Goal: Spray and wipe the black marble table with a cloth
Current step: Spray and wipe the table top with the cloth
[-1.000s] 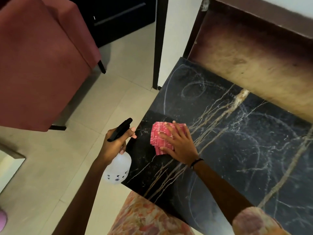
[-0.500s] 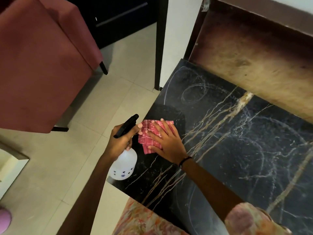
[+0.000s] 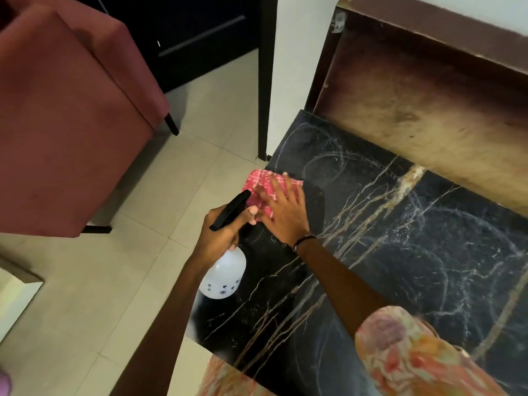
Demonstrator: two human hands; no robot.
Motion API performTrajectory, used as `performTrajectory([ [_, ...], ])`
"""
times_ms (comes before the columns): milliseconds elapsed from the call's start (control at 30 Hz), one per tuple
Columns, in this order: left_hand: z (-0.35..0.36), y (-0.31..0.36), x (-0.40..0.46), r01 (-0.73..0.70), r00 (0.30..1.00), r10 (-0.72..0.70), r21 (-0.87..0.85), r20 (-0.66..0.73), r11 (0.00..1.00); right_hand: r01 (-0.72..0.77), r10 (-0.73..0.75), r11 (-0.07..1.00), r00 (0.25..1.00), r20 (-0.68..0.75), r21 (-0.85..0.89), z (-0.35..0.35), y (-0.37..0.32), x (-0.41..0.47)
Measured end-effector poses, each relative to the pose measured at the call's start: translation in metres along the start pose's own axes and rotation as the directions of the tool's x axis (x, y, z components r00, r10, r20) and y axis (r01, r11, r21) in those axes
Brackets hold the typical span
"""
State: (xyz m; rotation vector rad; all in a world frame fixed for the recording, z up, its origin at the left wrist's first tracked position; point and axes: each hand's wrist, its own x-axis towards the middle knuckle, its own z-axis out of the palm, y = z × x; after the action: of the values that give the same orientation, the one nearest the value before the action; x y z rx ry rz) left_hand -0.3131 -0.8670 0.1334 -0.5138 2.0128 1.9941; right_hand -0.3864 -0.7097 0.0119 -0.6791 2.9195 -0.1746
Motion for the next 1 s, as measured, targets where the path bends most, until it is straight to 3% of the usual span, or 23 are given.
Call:
performTrajectory([
  [167, 0.013, 0.009, 0.020, -0.020, 1.000, 0.020, -0.006, 0.010, 1.000, 0.158, -0.159, 0.985, 0.987, -0.019, -0.065, 0.002, 0.030, -0.056],
  [333, 0.025, 0.018, 0.039, -0.049, 0.999, 0.049, 0.002, 0.023, 0.999, 0.003, -0.005, 0.996, 1.000, -0.023, -0.091, -0.015, 0.088, -0.040],
  [533, 0.035, 0.024, 0.056, -0.110, 0.994, 0.110, 0.026, 0.027, 0.994, -0.150, 0.151, 0.989, 0.988, -0.026, 0.009, -0.021, 0.066, 0.037],
  [700, 0.040, 0.020, 0.060, -0.138, 0.990, 0.138, 0.024, 0.025, 0.990, -0.001, 0.006, 0.999, 0.995, -0.104, 0.048, -0.009, 0.041, 0.026],
  [800, 0.040, 0.016, 0.059, -0.153, 0.988, 0.153, 0.014, 0.008, 0.988, 0.093, -0.097, 0.994, 0.992, -0.083, -0.055, -0.003, 0.065, -0.007],
  [867, 0.038, 0.010, 0.058, -0.172, 0.985, 0.172, 0.020, -0.016, 0.985, 0.058, -0.064, 0.996, 0.995, -0.083, -0.074, -0.007, 0.092, -0.015],
  [1000, 0.035, 0.000, 0.059, -0.179, 0.983, 0.180, 0.050, -0.024, 0.983, -0.143, 0.140, 0.990, 0.986, -0.095, -0.020, -0.020, 0.122, 0.014],
])
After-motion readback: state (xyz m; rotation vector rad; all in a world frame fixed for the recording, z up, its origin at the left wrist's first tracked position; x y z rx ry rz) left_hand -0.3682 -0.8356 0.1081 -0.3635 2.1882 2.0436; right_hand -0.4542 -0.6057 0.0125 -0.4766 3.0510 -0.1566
